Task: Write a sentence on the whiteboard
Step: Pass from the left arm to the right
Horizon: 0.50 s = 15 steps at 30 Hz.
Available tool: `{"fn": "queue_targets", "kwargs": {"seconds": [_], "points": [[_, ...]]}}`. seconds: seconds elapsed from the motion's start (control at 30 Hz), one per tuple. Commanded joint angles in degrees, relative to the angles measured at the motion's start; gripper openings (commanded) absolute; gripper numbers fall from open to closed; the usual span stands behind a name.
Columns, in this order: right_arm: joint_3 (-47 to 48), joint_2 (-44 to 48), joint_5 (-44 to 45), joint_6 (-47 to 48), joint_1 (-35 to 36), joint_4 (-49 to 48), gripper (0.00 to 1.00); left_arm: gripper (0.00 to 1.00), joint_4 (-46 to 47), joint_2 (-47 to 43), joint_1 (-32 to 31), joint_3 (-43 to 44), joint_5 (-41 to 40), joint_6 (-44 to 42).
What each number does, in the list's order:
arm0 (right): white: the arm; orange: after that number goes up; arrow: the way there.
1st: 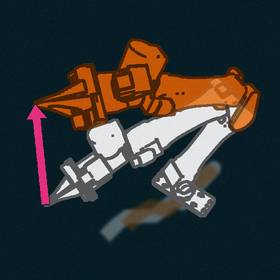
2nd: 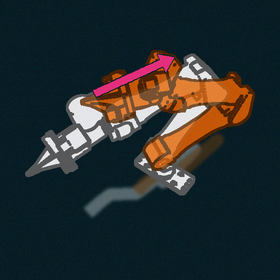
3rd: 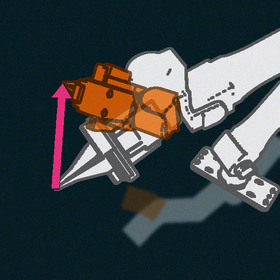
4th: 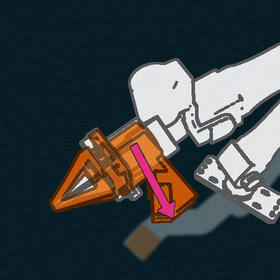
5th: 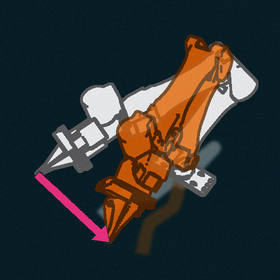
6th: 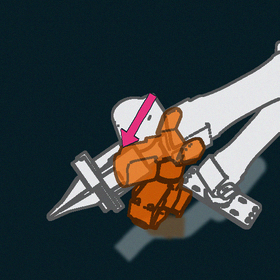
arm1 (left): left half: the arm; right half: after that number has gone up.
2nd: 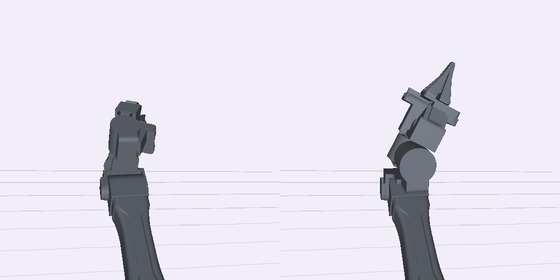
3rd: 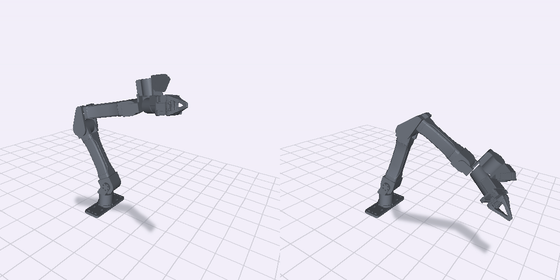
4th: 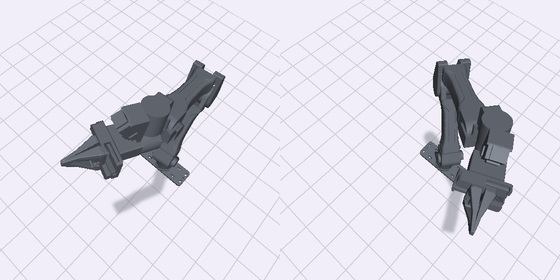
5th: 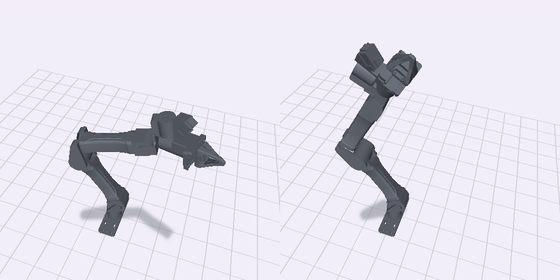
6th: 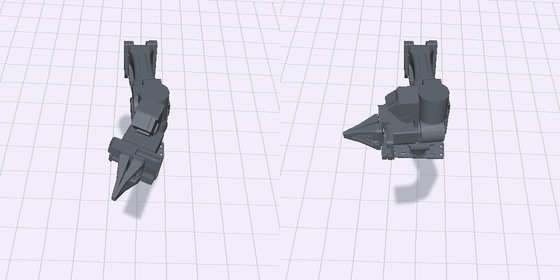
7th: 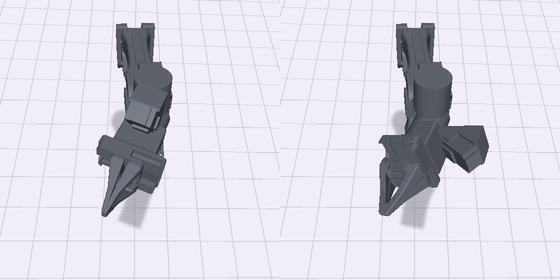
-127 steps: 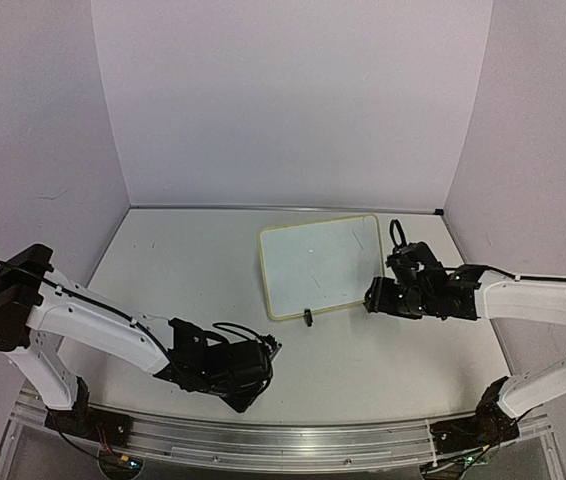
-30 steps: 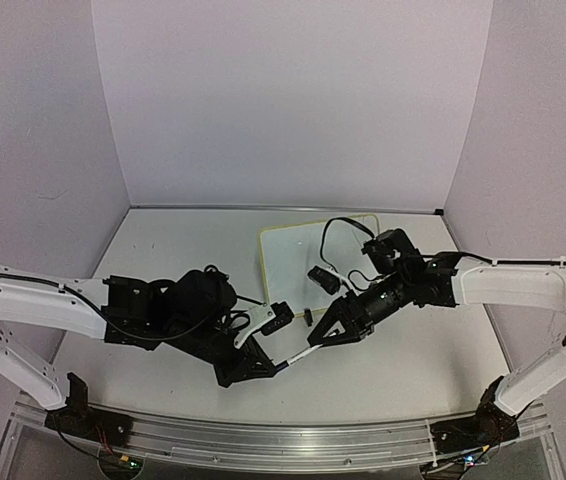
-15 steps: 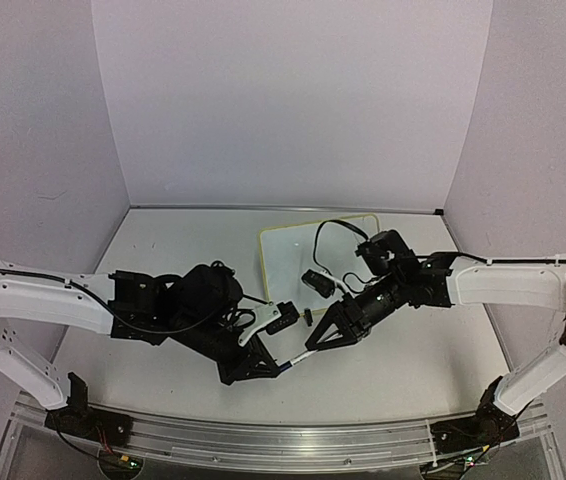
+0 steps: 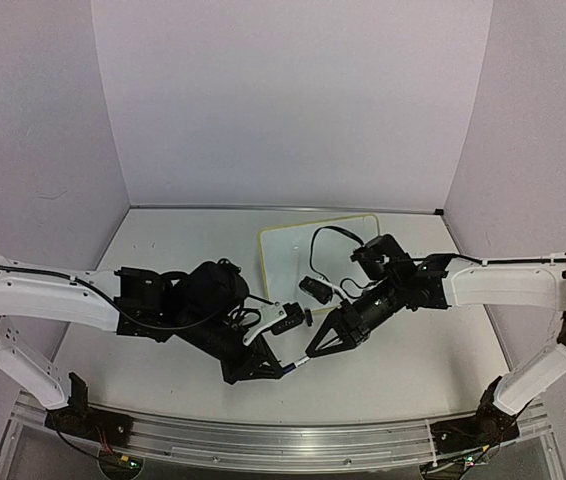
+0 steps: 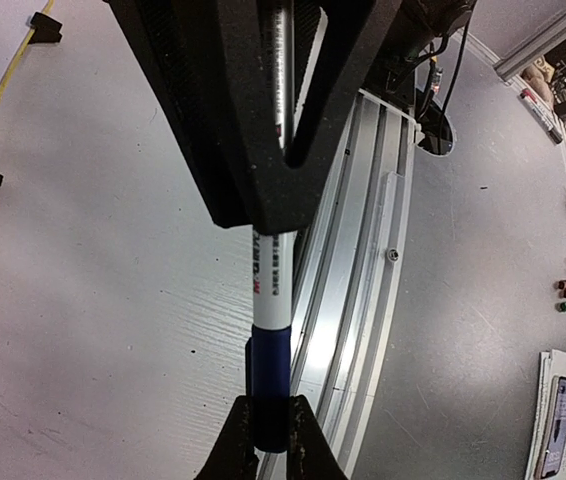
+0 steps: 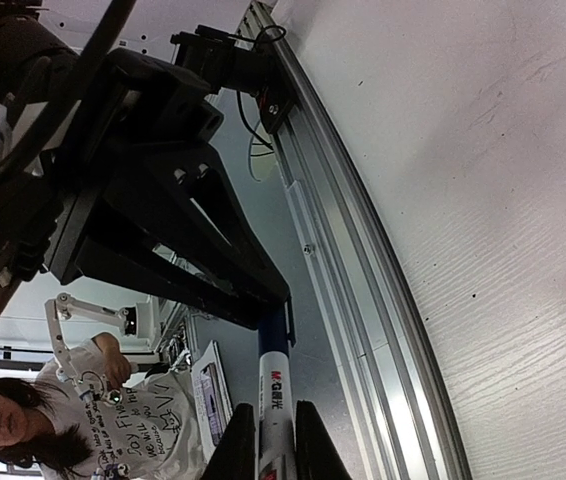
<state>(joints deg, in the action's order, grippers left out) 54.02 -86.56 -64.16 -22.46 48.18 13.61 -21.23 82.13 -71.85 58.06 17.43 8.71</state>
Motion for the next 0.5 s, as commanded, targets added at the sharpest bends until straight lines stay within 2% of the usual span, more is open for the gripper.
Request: {"fn": "queue_targets", "kwargs": {"seconds": [0.0,0.07,0.17,0.23,0.37,0.47], "points": [[1.97,-0.45,-1.68,1.54,0.44,-0.16,0.06,0.0,-1.35,0.25,0.8,2.89,0.39,-1.15],[1.88,-0.24,-1.59,1.61,0.39,-0.16,0.0,0.0,-1.31,-0.01,0.98,2.77,-0.57,-1.11],[2.0,0.49,0.39,1.51,0.34,-0.38,0.0,0.0,-0.81,-0.99,1.57,2.32,-3.37,-0.62],[2.37,1.34,4.34,0.54,0.34,-1.22,0.0,0.15,0.19,-2.12,1.79,2.37,-5.95,0.21],[3.02,3.62,13.44,-3.44,0.29,-4.77,0.0,0.56,3.67,-5.13,2.67,1.87,-12.59,3.01],[1.81,6.67,19.84,-7.4,0.33,-10.64,0.0,0.78,10.29,-9.26,3.78,-0.15,-14.89,6.21]]}}
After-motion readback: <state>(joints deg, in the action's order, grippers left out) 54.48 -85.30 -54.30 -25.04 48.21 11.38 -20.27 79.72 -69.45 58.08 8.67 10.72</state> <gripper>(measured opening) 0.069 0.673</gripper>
